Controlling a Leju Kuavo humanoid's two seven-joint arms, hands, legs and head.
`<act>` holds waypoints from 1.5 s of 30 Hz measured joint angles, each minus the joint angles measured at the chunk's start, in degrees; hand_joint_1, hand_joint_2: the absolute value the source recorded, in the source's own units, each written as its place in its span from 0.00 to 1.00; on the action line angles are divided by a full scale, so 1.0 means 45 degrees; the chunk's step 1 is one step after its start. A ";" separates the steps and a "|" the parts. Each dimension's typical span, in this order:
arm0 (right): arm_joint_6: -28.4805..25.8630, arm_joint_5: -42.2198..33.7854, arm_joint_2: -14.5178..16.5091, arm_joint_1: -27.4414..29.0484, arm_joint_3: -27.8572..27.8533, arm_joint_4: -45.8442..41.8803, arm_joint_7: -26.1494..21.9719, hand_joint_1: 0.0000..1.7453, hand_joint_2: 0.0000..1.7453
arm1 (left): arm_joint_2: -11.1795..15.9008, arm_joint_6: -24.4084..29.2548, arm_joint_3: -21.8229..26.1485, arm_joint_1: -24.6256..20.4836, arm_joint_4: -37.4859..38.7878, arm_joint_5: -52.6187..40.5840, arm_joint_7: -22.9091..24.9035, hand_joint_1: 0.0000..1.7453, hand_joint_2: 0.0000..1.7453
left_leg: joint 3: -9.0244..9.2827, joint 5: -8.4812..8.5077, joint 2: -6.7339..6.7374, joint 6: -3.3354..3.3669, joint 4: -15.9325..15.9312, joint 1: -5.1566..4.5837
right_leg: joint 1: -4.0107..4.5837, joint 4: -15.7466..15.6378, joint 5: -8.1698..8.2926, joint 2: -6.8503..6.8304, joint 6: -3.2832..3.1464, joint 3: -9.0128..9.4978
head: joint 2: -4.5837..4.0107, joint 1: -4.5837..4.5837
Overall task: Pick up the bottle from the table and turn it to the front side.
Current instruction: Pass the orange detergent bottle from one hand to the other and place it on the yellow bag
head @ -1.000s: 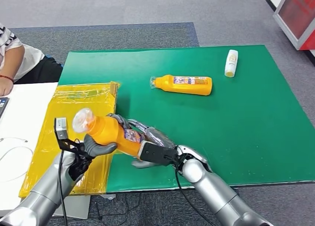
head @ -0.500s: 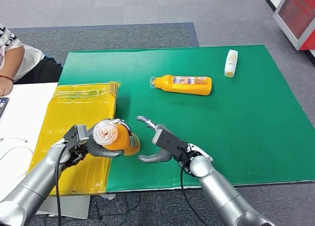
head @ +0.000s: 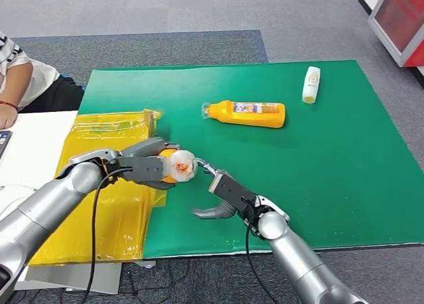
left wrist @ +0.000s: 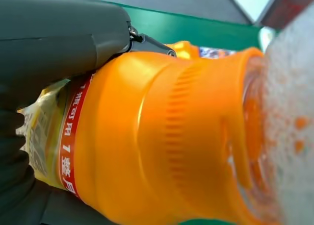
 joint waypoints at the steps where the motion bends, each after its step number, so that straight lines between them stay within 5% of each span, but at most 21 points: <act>1: -0.0009 0.0038 0.0007 0.0000 -0.0026 0.0015 0.0017 0.00 1.00 | -0.0036 -0.0211 -0.0277 -0.0290 0.0059 -0.0106 0.0397 1.00 1.00 | -0.0001 0.0003 0.0000 0.0003 0.0000 0.0000 | 0.0000 0.0000 0.0002 0.0000 0.0001 -0.0001 | 0.0000 -0.0001; 6: 0.0093 0.0140 0.0137 -0.0057 -0.0112 0.0111 0.0051 0.00 1.00 | -0.0225 -0.3152 -0.1737 -0.2234 0.0837 0.1152 0.1425 1.00 1.00 | -0.0020 0.0031 0.0001 -0.0002 0.0000 0.0000 | 0.0001 0.0003 0.0036 0.0002 -0.0014 -0.0014 | 0.0000 0.0000; 11: 0.0381 -0.0296 0.0389 -0.0433 0.0089 0.0340 -0.0029 0.00 1.00 | 0.0311 -0.6683 -0.3884 -0.5031 0.1614 0.7372 0.2885 1.00 1.00 | -0.0033 0.0047 0.0003 -0.0006 -0.0001 0.0005 | 0.0005 0.0015 0.0052 0.0004 -0.0017 -0.0030 | 0.0000 -0.0002; 16: 0.0503 -0.0883 0.0522 -0.0882 0.0585 0.0448 -0.0005 0.00 1.00 | 0.1159 -0.7211 -0.6355 -0.6565 0.1785 1.3331 0.4511 1.00 1.00 | -0.0031 0.0047 0.0009 -0.0007 -0.0002 0.0005 | 0.0006 0.0018 0.0048 0.0016 -0.0020 -0.0032 | -0.0001 -0.0001; 19: 0.0458 -0.1099 0.0545 -0.1071 0.0903 0.0452 0.0051 0.00 1.00 | 0.1584 -0.7109 -0.7264 -0.6722 0.1822 1.4749 0.4681 1.00 1.00 | -0.0031 0.0047 0.0007 -0.0006 -0.0002 0.0006 | 0.0007 0.0018 0.0047 0.0013 -0.0022 -0.0031 | 0.0000 -0.0002; 27: -0.0254 -0.1429 0.0553 -0.1174 0.1297 0.0452 0.0242 0.00 1.00 | 0.1700 -0.6298 -0.8304 -0.6712 0.2322 1.0873 0.4716 1.00 1.00 | -0.0031 0.0049 0.0004 -0.0005 0.0000 0.0003 | 0.0004 0.0013 0.0050 0.0009 -0.0019 -0.0029 | 0.0000 -0.0001; 35: -0.1065 -0.1211 0.0549 -0.1178 0.1247 0.0452 0.0355 0.00 1.00 | 0.0600 -0.4379 -0.8769 -0.6095 0.3587 0.5936 0.3209 1.00 1.00 | -0.0033 0.0047 0.0001 -0.0004 0.0001 0.0002 | 0.0001 0.0009 0.0049 0.0005 -0.0018 -0.0029 | 0.0000 -0.0001; 41: -0.1296 -0.0993 0.0536 -0.1130 0.1050 0.0451 0.0381 0.00 1.00 | -0.0314 -0.3249 -0.8814 -0.5294 0.4821 0.4993 0.2373 1.00 1.00 | -0.0035 0.0047 0.0002 -0.0004 0.0001 0.0002 | 0.0002 0.0008 0.0049 0.0007 -0.0018 -0.0032 | 0.0000 -0.0001; 42: -0.1315 -0.0974 0.0531 -0.1114 0.1036 0.0449 0.0386 0.00 1.00 | -0.0423 -0.3135 -0.8809 -0.5185 0.4998 0.4980 0.2299 0.98 1.00 | -0.0035 0.0047 0.0002 -0.0004 0.0001 0.0002 | 0.0002 0.0008 0.0049 0.0008 -0.0018 -0.0033 | 0.0000 -0.0001; 45: -0.1364 -0.0919 0.0515 -0.1050 0.0971 0.0447 0.0400 0.00 1.00 | -0.0672 -0.2870 -0.8774 -0.4962 0.5449 0.4925 0.2147 0.30 1.00 | -0.0033 0.0047 0.0003 -0.0005 0.0000 0.0002 | 0.0002 0.0008 0.0049 0.0008 -0.0019 -0.0034 | 0.0000 -0.0001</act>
